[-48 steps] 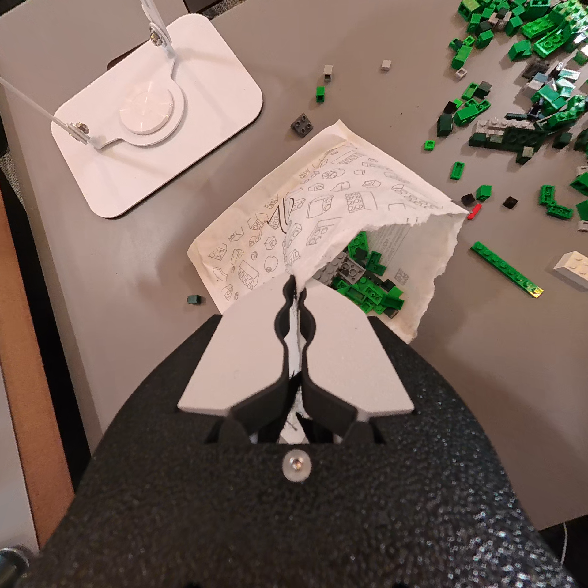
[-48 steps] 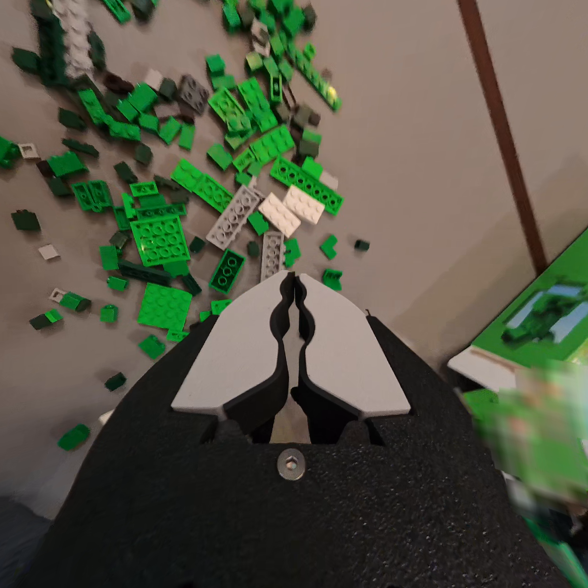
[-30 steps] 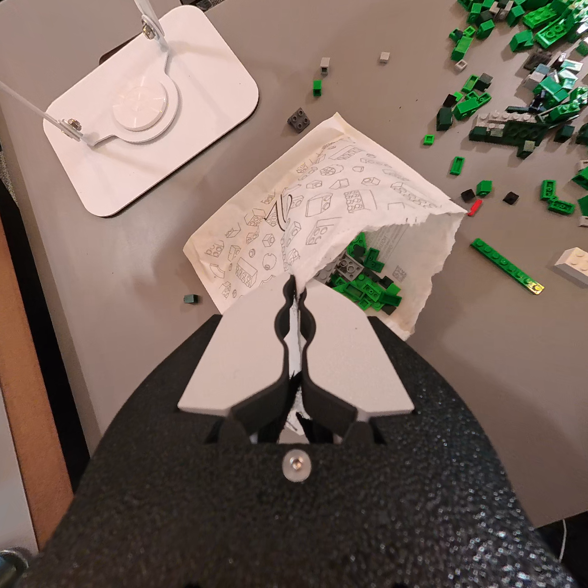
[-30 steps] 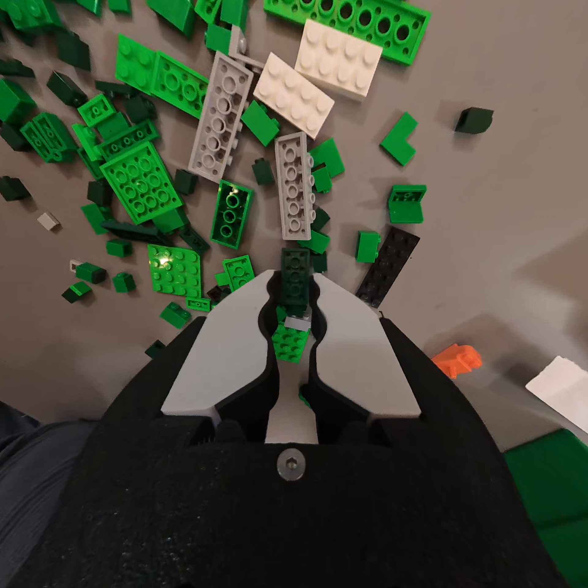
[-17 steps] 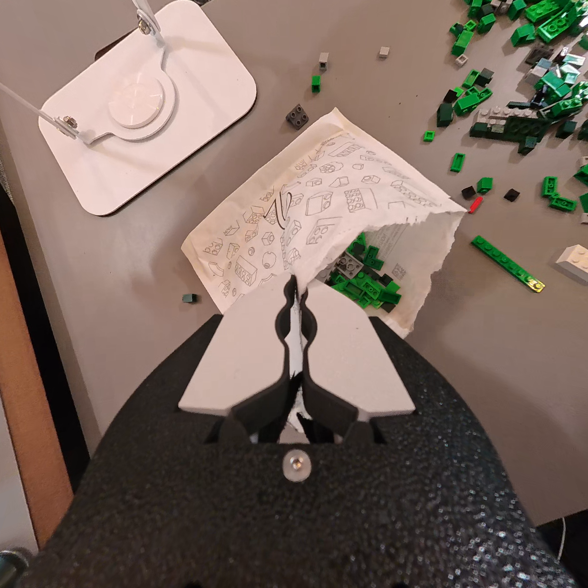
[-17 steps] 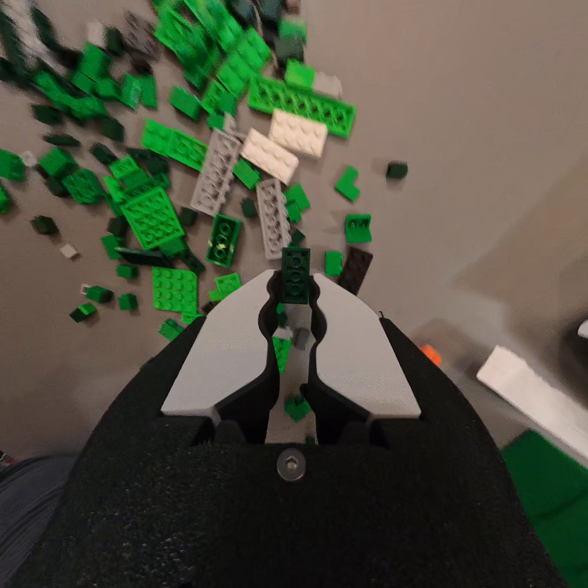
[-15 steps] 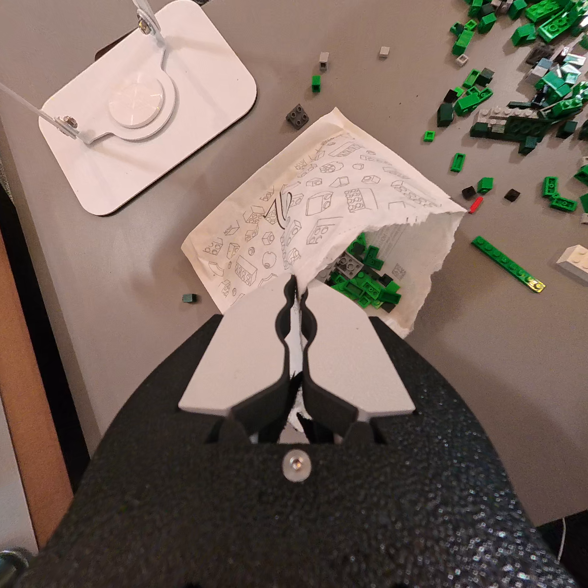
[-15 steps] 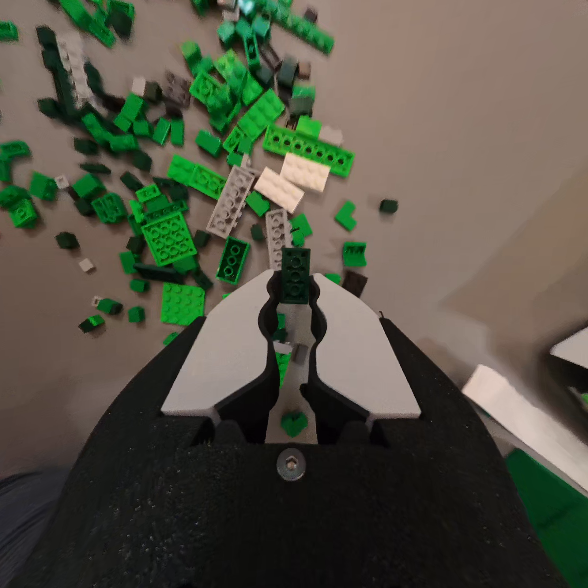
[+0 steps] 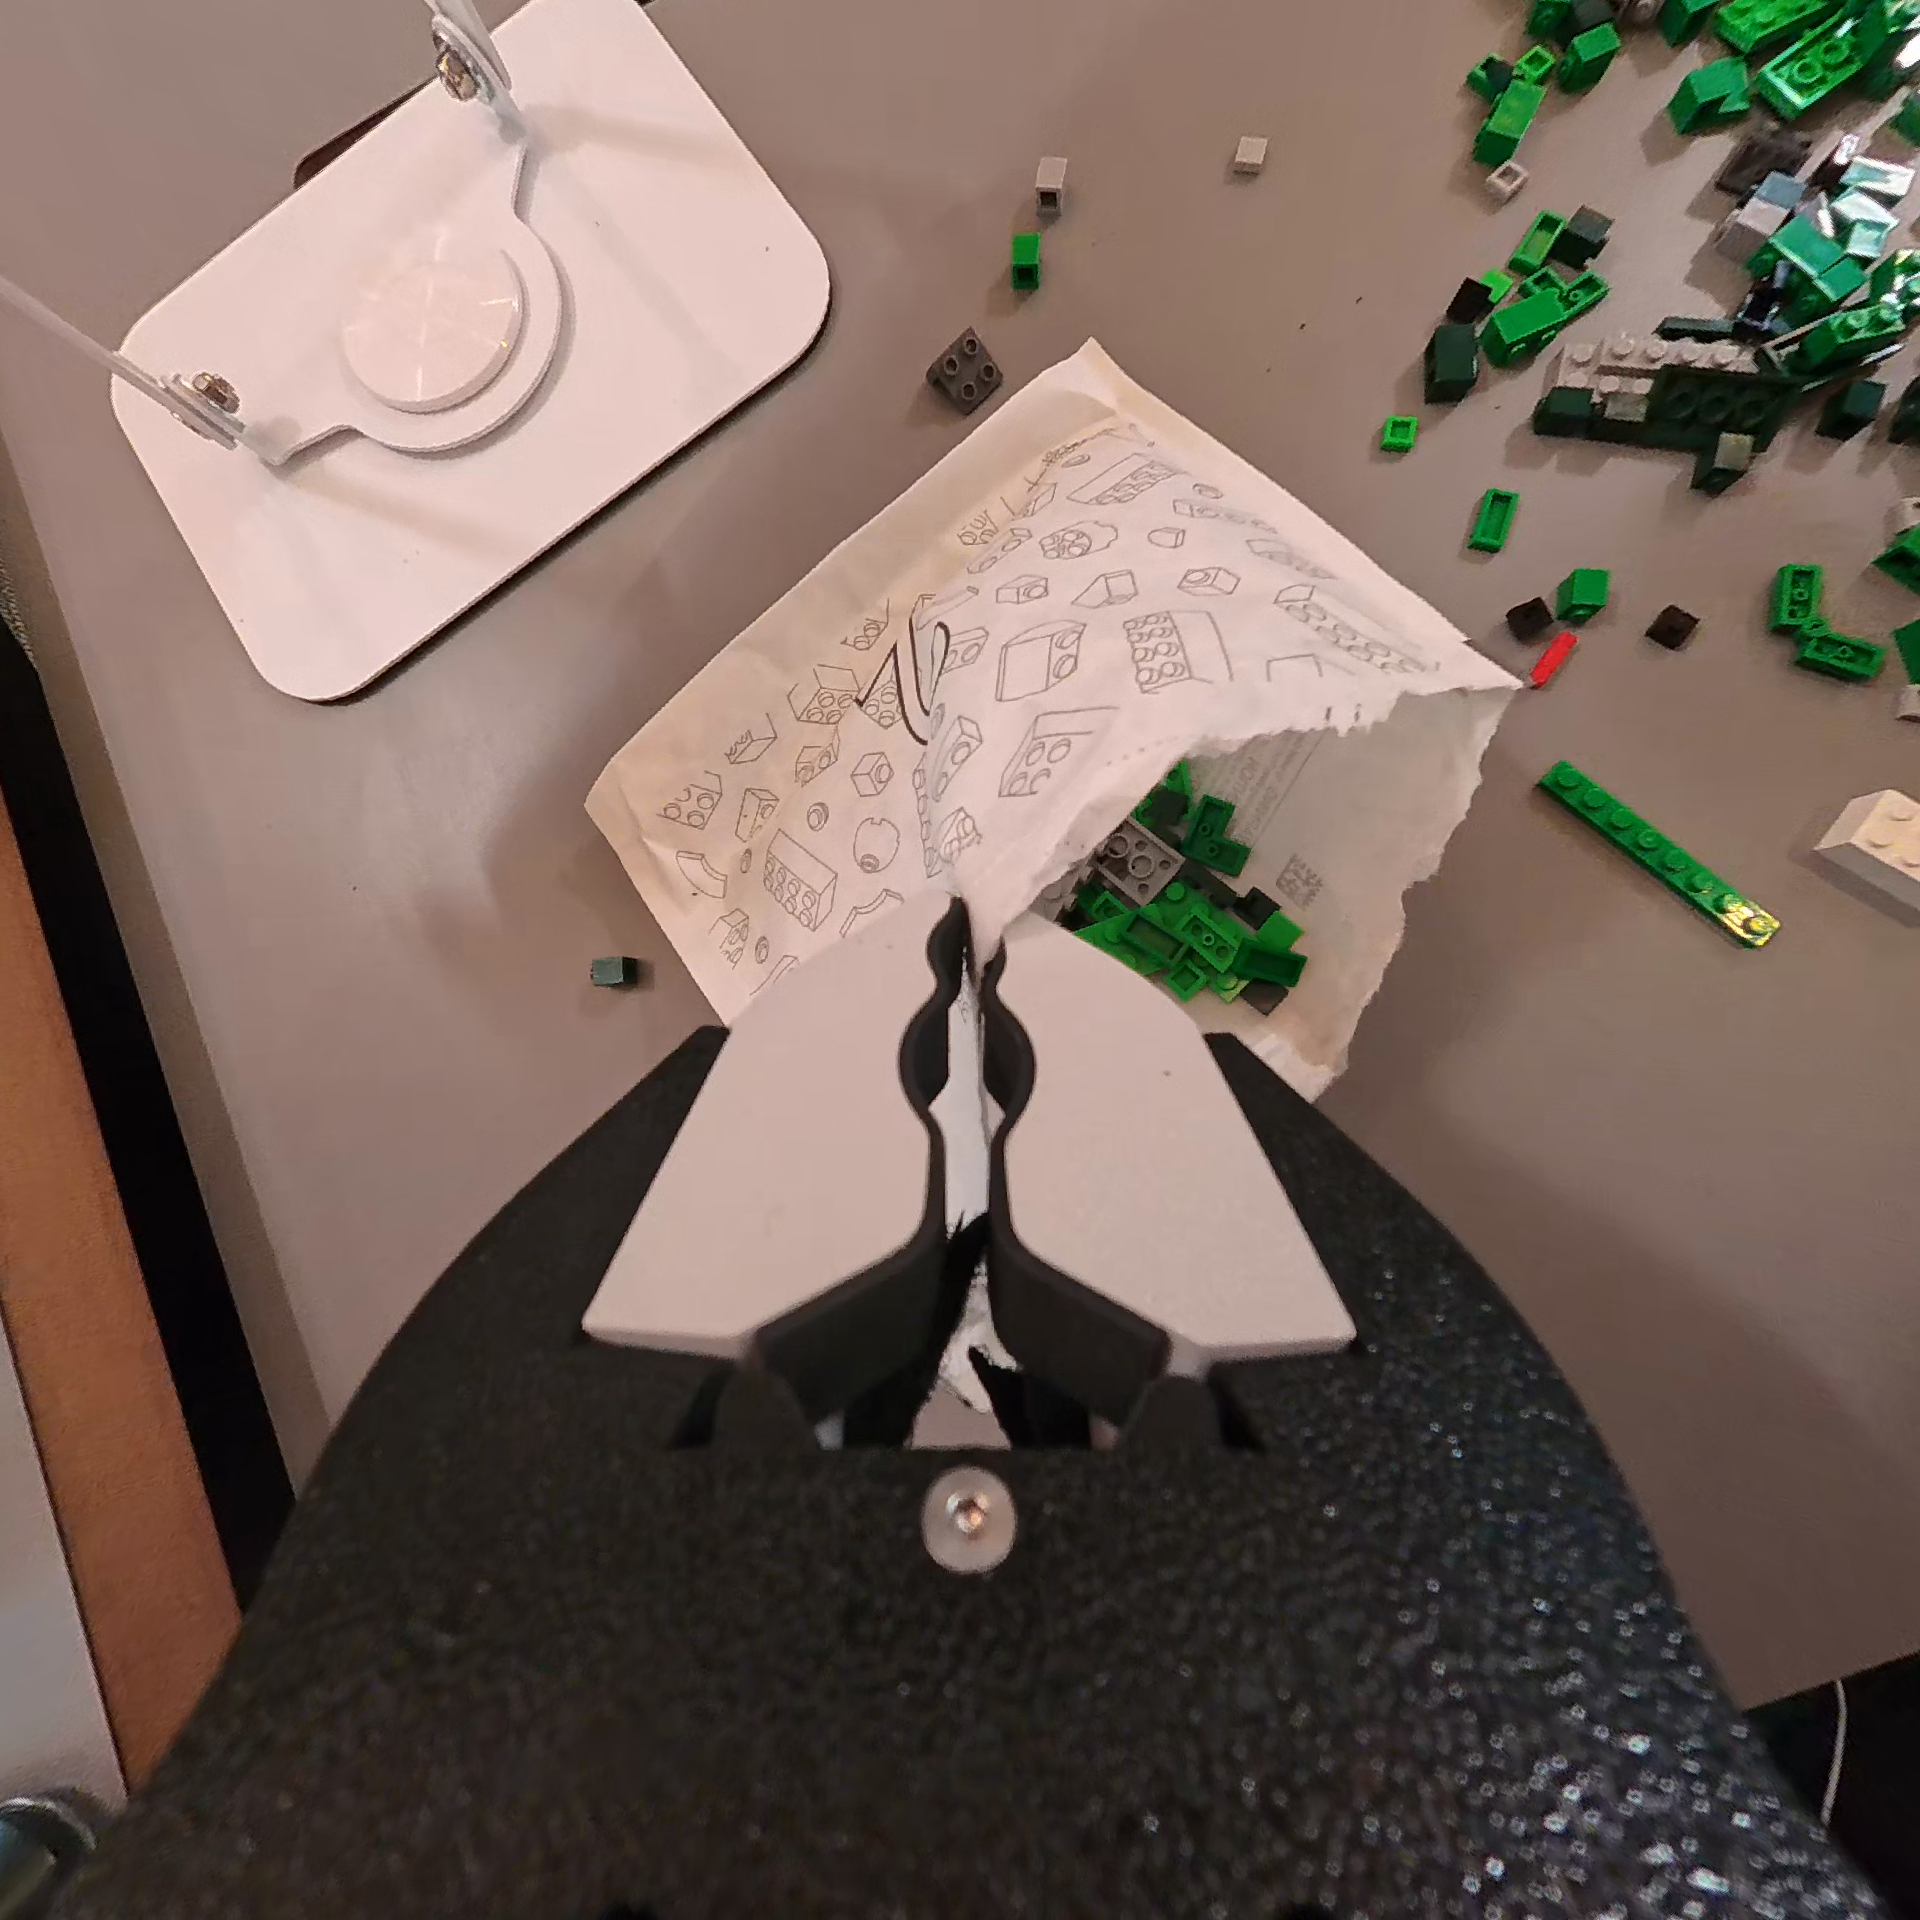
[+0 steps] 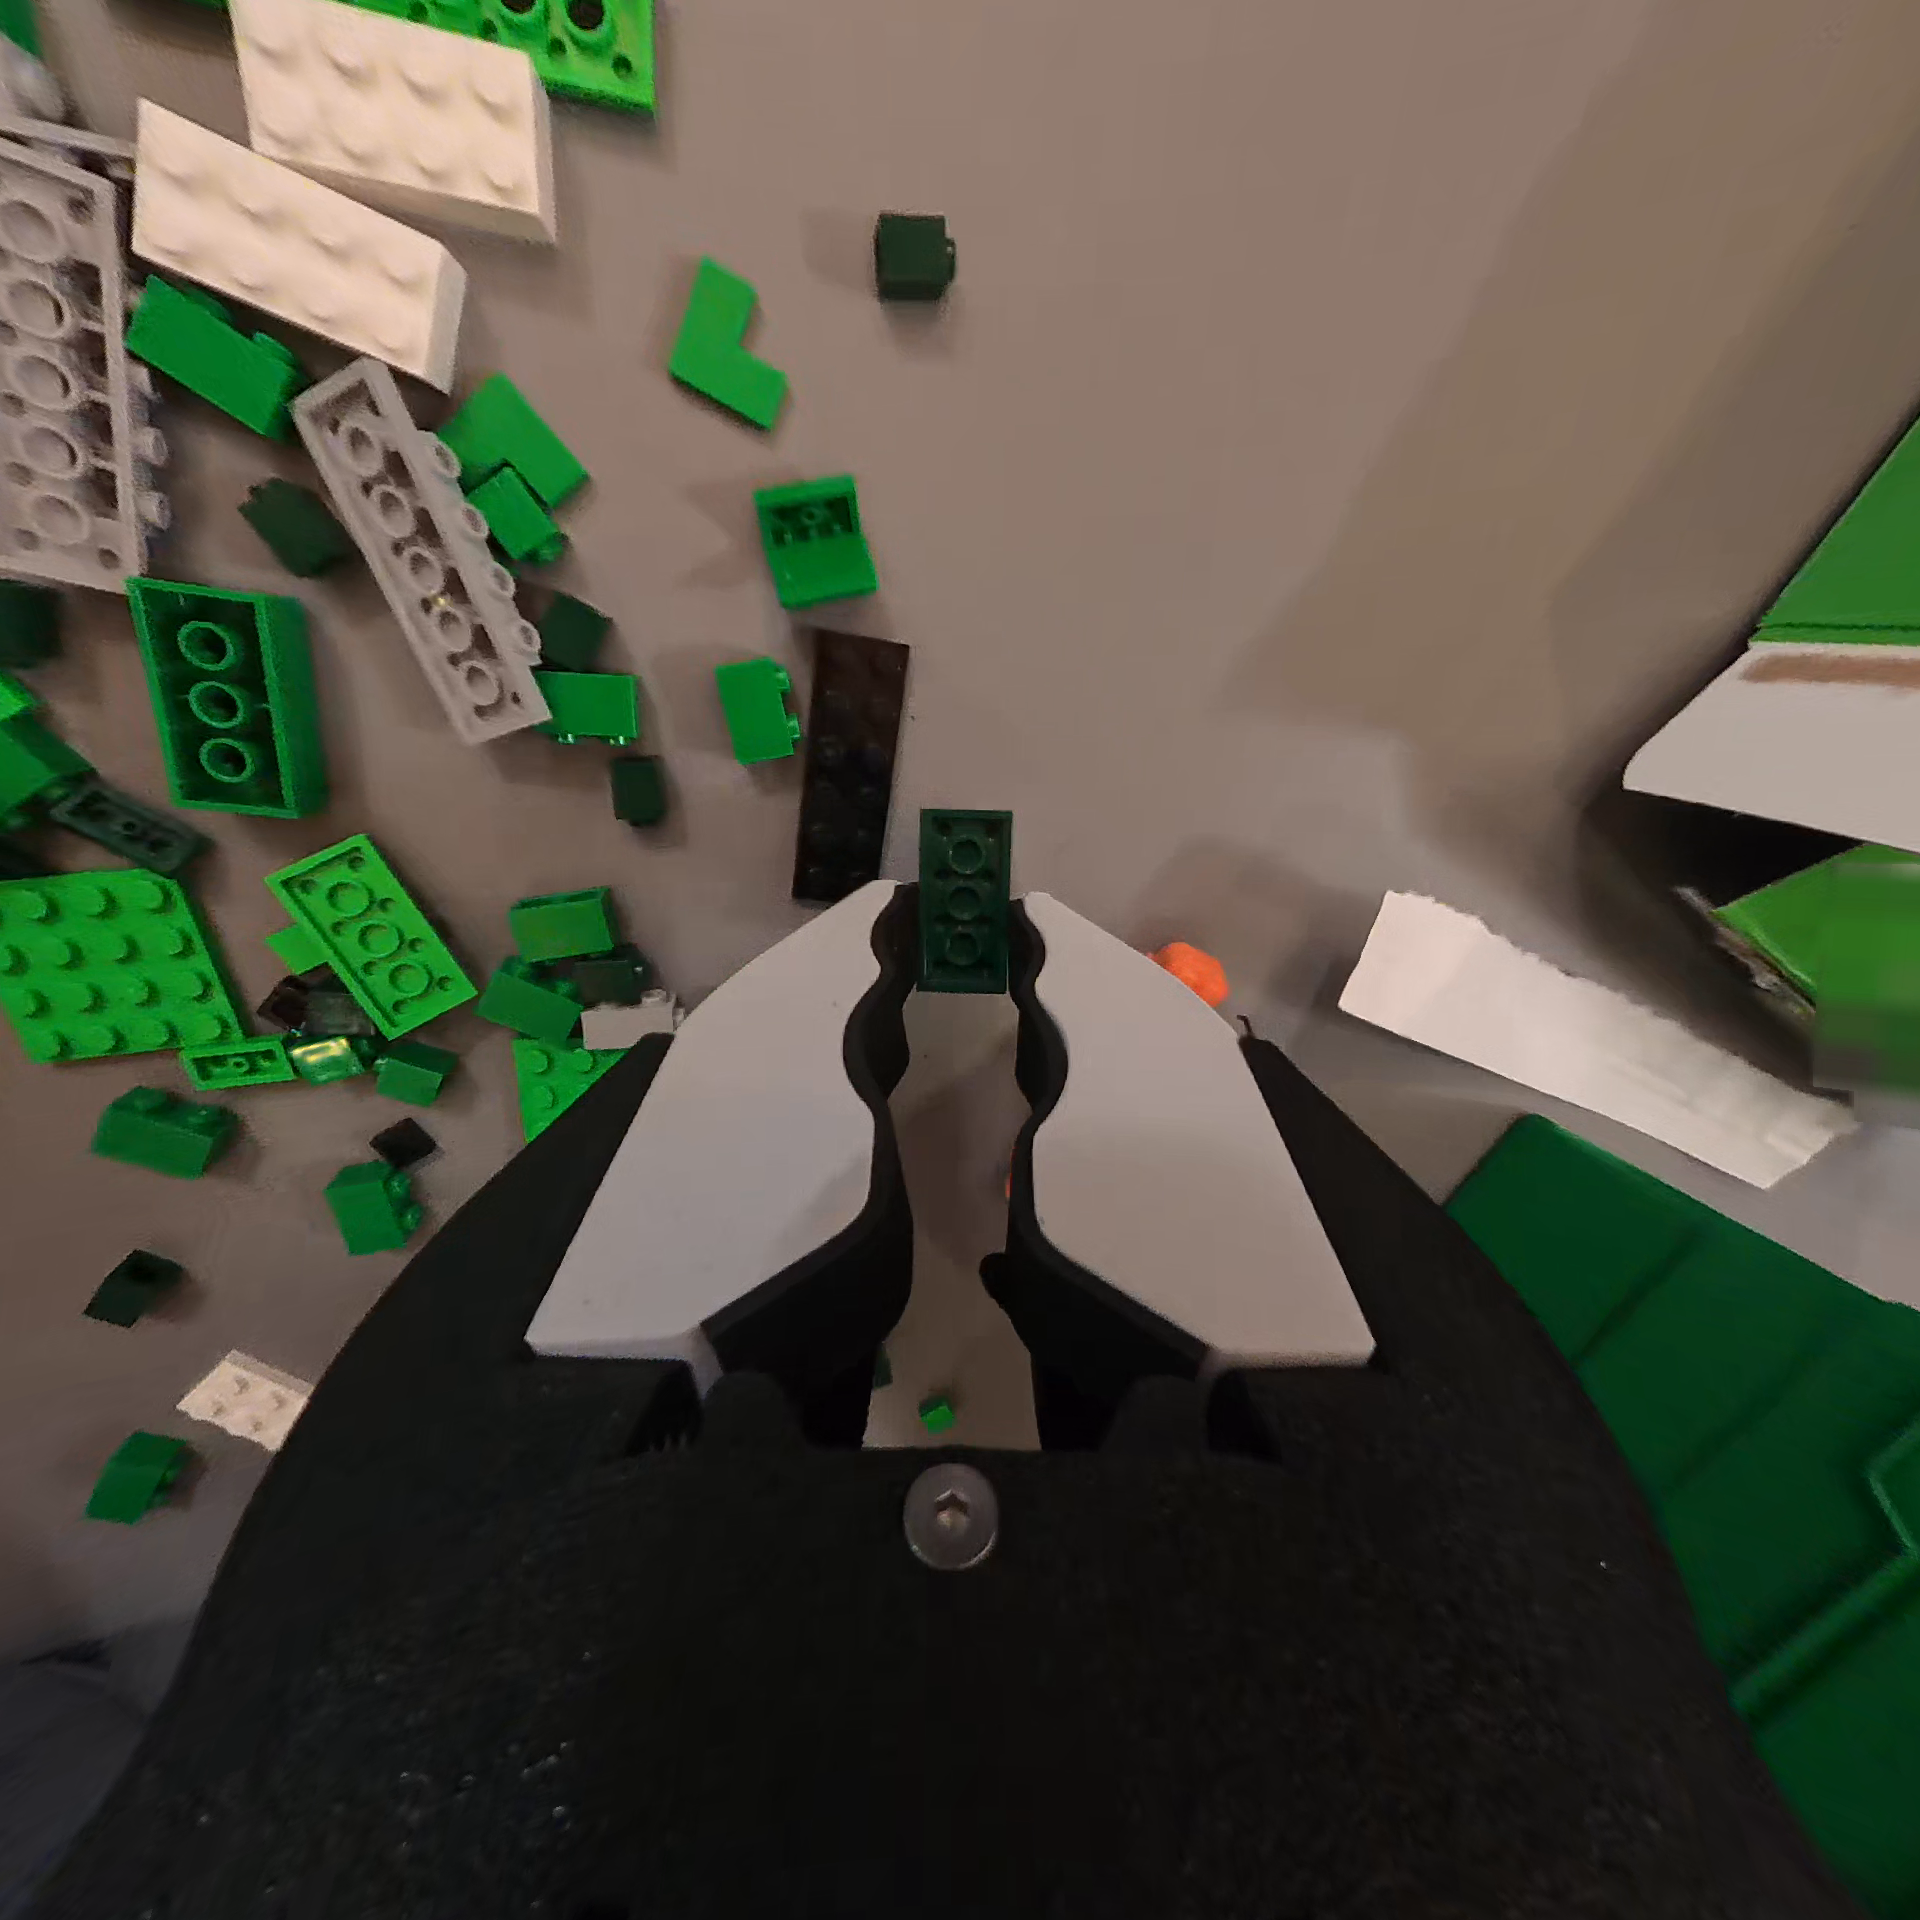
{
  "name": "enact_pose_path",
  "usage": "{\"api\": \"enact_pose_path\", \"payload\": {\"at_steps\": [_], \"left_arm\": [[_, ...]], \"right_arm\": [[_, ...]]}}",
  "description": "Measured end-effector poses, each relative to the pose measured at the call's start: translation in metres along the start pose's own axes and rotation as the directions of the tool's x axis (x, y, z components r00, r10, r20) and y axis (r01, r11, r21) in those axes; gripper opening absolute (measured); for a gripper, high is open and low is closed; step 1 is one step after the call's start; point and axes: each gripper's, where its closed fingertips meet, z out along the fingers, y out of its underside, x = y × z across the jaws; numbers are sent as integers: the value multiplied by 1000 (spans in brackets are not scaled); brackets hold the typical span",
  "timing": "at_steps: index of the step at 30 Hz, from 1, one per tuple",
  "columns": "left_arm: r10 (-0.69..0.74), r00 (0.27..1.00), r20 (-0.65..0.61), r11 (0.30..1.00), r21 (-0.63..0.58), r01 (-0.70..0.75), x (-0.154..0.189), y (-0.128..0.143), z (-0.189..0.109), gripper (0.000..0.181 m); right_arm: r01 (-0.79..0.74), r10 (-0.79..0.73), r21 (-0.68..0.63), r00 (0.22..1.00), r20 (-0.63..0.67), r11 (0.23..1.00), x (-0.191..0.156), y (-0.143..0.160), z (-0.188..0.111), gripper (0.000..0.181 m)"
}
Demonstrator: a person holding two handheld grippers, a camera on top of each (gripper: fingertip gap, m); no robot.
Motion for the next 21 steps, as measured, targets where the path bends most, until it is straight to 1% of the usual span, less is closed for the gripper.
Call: {"api": "enact_pose_path", "payload": {"at_steps": [5,7,9,11,13,16,19,21], "left_arm": [[5,1000,-3,1000,-7,-5,1,1,1,0],[6,1000,-3,1000,-8,-6,1,1,1,0],[4,1000,-4,1000,-8,-4,1,1,1,0],[3,1000,-4,1000,-9,-3,1,1,1,0],[5,1000,-7,1000,-11,-5,1,2,2,0],[7,1000,-8,1000,-12,-7,2,2,1,0],[6,1000,-7,1000,-12,-6,1,2,1,0],[3,1000,-7,1000,-11,-3,0,3,0,0]], "right_arm": [[3,-2,-24,999,45,1000,-7,3,8,16],[20,-19,-19,999,44,1000,-9,1,5,19],[52,-57,56,995,88,997,-21,-12,-2,21],[94,-122,161,978,167,982,-41,-31,-10,23],[150,-198,217,956,218,964,-61,-43,-14,26],[233,-271,180,937,221,956,-74,-46,-5,31],[268,-285,114,941,181,957,-71,-44,5,31],[259,-274,98,941,196,961,-72,-41,2,16]]}}
